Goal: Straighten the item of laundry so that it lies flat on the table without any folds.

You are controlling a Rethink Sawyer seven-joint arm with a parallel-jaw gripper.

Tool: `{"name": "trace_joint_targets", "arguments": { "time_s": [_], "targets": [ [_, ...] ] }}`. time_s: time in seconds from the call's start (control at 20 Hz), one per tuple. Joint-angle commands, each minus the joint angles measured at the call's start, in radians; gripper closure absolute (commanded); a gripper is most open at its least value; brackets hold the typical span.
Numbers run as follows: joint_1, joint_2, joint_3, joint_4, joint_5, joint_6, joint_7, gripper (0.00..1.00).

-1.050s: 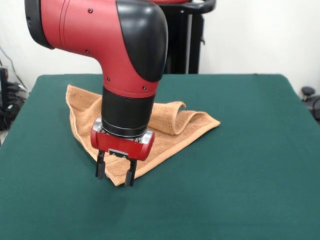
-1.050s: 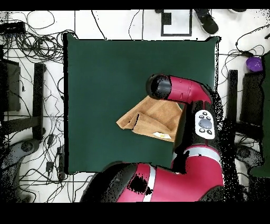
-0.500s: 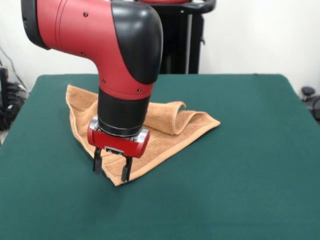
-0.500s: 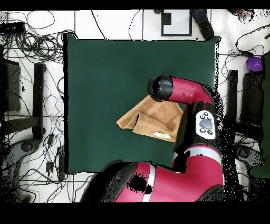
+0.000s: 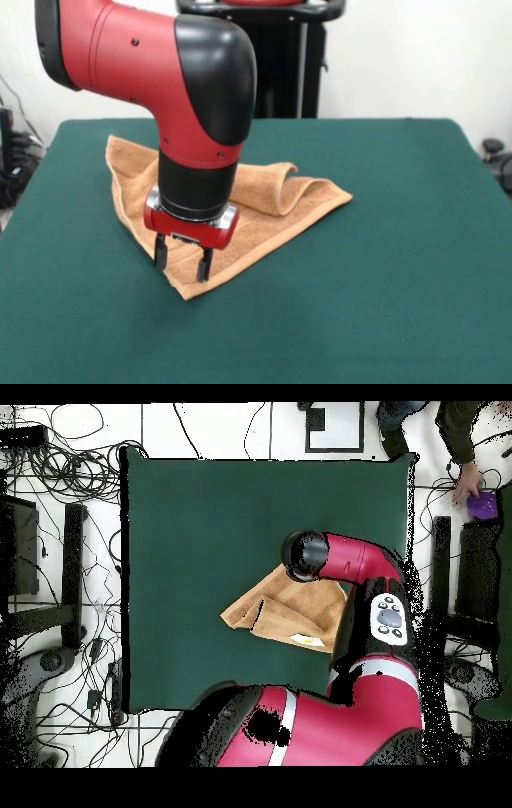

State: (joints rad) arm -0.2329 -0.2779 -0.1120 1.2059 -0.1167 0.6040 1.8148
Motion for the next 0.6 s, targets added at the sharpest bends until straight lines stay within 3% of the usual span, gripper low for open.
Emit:
{"name": "trace_joint_targets", "arguments": {
  "time_s": [0.05, 0.6],
  "targets": [
    [0.009, 0.045, 0.075, -0.018, 0.009, 0.066, 0.062, 0.00],
    [0.025, 0.047, 0.062, -0.028, 0.009, 0.045, 0.089, 0.00]
  ]
}}
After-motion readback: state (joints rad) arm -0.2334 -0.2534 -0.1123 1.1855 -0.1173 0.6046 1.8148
